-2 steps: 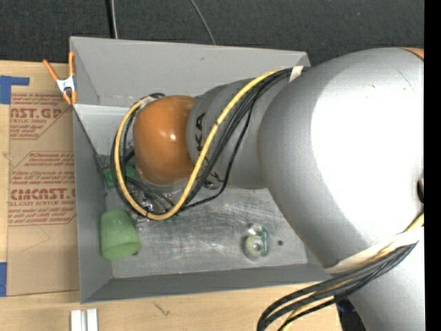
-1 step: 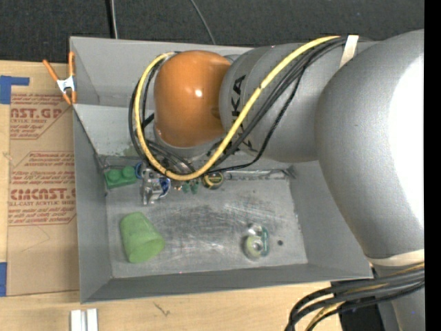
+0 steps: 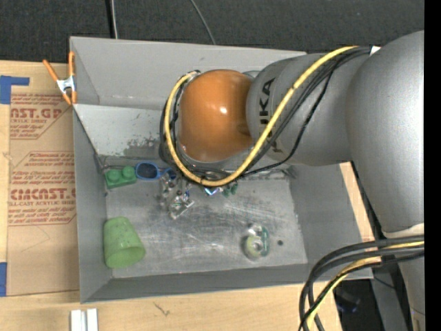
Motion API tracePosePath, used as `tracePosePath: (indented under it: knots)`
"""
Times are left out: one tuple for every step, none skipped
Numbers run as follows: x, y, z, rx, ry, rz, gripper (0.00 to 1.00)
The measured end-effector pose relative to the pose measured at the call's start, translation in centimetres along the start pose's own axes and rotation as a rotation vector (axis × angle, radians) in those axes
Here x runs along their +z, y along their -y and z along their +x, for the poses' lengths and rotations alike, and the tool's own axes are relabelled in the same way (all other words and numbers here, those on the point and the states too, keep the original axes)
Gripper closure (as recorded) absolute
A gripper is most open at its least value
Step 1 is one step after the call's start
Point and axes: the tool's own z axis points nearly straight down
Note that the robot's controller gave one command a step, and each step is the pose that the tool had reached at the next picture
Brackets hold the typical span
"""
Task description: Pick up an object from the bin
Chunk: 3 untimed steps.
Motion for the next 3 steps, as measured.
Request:
tracePosePath:
  knots:
    - [-0.7, 1.0, -1.6, -0.412, 0.004, 0.0, 1.0]
    - [-1.7, 2.3, 1.2, -0.742, 0.002, 0.0, 1.0]
    - [0.9, -0.2, 5.8, -1.289, 0.001, -0.005, 1.0]
